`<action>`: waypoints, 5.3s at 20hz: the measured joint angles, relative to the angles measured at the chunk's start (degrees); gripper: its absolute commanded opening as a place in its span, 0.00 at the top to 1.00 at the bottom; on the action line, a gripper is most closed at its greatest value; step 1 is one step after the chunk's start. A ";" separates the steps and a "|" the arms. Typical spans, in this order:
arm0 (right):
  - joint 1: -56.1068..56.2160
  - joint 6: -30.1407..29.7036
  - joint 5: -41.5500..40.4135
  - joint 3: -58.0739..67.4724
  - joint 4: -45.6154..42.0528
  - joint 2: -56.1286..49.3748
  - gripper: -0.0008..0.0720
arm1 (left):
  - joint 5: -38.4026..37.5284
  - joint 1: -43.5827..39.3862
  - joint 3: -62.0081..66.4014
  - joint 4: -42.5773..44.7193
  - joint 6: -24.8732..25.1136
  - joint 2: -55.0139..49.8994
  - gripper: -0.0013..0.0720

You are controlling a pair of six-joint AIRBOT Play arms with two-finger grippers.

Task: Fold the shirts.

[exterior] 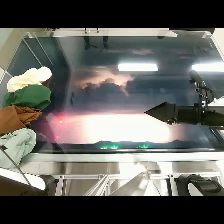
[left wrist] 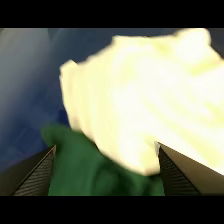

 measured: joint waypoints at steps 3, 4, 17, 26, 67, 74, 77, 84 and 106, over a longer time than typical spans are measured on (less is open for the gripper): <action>0.00 1.07 -0.11 0.00 0.20 -1.22 0.33 | 3.80 -0.68 1.07 -0.13 0.66 -6.95 0.01; 0.00 1.33 -0.22 0.00 0.20 -1.60 0.33 | 5.05 -1.25 1.27 -0.31 0.87 -8.59 0.01; 0.00 1.88 -0.17 0.00 1.97 -3.19 0.97 | 9.79 -9.84 1.70 -14.32 9.14 -6.43 0.96; -2.69 -5.33 -1.07 0.00 3.41 -3.23 0.82 | -11.39 -28.22 -2.64 -44.44 16.41 19.61 0.96; 8.57 -25.55 -6.08 0.07 17.05 -40.92 0.35 | -1.49 -39.28 -46.88 -24.79 17.31 11.50 0.96; 16.22 -23.80 -10.64 6.86 20.13 -51.49 0.52 | -6.43 -36.85 -44.17 -25.79 17.90 14.29 0.95; 18.49 -20.06 -9.92 12.02 21.33 -55.56 0.52 | -6.69 -36.52 -44.02 -25.88 18.69 14.64 0.95; 19.78 -14.95 -8.90 17.75 21.05 -58.49 0.97 | -8.39 -34.88 -43.93 -29.62 20.61 15.63 0.95; -27.23 -7.39 11.43 54.73 14.86 -23.02 0.97 | -16.44 -13.22 -4.28 -50.95 14.38 34.67 0.95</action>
